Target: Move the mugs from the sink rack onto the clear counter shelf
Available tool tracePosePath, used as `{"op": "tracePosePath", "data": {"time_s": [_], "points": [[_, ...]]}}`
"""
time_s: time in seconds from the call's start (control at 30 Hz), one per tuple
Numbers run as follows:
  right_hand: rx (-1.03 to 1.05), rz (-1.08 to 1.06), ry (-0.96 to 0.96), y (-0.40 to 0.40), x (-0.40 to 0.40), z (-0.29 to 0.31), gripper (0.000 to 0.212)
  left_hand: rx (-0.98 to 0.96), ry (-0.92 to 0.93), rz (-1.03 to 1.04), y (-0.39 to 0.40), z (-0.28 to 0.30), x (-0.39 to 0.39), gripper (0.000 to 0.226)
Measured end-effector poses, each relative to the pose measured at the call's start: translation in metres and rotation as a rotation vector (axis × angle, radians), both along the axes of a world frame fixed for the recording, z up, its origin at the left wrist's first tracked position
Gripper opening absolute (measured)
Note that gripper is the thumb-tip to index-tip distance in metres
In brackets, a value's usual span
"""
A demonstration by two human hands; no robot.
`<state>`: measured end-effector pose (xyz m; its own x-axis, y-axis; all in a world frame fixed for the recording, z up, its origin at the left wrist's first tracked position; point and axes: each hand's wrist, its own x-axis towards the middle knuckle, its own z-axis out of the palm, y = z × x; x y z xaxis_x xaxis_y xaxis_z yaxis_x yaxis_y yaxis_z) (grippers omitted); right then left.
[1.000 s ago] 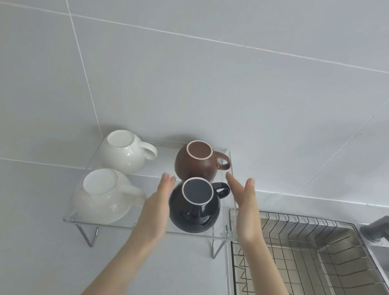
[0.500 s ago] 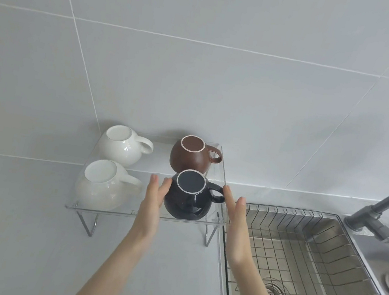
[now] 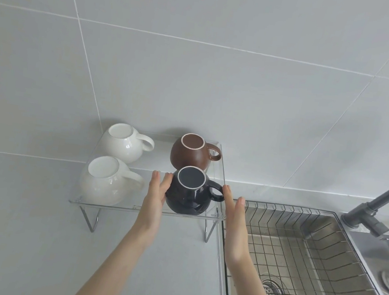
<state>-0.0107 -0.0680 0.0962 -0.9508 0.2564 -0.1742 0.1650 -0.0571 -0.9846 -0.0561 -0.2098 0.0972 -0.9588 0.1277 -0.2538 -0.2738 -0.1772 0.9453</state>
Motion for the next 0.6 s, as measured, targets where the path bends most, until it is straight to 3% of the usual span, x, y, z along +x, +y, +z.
{"op": "tracePosePath", "data": {"time_s": [0.27, 0.47, 0.6], "points": [[0.013, 0.01, -0.016, 0.0003, -0.0013, 0.0003, 0.046, -0.02, 0.012, -0.001, 0.002, -0.0007, 0.0017, 0.061], [-0.056, 0.065, 0.04, 0.0007, -0.001, -0.0038, 0.032, -0.041, 0.038, 0.026, 0.0057, -0.0044, 0.0028, 0.058], [0.043, 0.076, 0.013, 0.0036, -0.001, 0.0022, 0.045, -0.063, 0.087, 0.01, 0.0066, -0.0008, 0.0078, 0.041]]}}
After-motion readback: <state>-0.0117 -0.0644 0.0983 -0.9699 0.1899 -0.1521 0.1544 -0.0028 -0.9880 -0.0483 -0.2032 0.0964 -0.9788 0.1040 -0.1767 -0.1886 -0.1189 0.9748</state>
